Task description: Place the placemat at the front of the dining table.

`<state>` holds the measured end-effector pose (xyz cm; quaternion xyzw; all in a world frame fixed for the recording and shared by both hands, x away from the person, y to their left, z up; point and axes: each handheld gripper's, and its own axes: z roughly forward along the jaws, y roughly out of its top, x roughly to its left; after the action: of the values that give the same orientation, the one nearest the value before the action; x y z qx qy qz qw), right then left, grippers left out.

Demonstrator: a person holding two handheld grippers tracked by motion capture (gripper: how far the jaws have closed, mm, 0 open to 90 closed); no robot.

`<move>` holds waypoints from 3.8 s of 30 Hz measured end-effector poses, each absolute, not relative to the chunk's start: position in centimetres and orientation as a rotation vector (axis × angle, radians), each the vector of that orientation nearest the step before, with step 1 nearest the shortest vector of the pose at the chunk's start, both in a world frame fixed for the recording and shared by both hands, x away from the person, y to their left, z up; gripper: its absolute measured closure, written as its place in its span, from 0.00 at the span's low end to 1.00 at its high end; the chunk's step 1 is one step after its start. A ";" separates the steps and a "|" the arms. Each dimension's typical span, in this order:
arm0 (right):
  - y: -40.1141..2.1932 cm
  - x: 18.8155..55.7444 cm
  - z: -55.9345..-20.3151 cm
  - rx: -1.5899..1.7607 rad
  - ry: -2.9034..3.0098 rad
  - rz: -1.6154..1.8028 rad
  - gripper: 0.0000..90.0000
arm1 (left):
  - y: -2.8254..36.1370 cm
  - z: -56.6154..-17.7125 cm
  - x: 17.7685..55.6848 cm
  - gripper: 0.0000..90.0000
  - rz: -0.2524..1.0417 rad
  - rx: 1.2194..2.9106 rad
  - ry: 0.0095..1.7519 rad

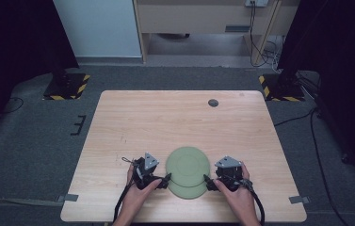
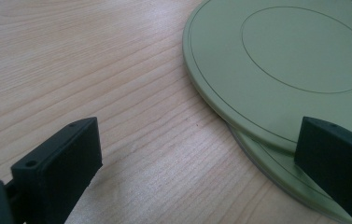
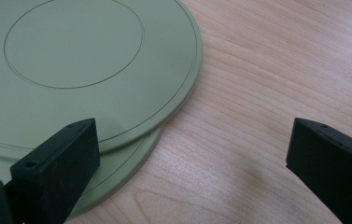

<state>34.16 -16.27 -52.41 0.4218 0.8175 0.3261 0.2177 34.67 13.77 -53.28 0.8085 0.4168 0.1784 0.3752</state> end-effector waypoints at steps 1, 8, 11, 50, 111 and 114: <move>-16.3 34.1 -52.4 1.170 2.264 0.905 0.04 | 13.8 -53.3 34.6 0.00 0.456 2.069 1.066; -16.5 33.6 -52.2 1.154 2.278 0.915 0.05 | 13.8 -53.1 34.4 0.02 0.452 2.073 1.052; -16.7 33.6 -52.2 1.153 2.285 0.915 0.05 | 13.7 -53.1 34.4 0.02 0.451 2.075 1.052; -16.0 34.3 -52.5 1.175 2.240 0.893 0.02 | 13.6 -53.3 35.0 0.00 0.471 2.063 1.077; -11.9 45.3 -51.3 1.174 2.655 0.914 0.16 | 13.1 -52.8 35.5 0.03 0.462 2.076 1.058; -12.1 45.5 -51.5 1.191 2.668 0.940 0.16 | 13.1 -52.8 35.5 0.03 0.459 2.073 1.061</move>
<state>45.46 -12.14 -51.50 0.3877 0.8687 0.3062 0.0360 35.53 13.10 -52.84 0.8098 0.4146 0.1795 0.3744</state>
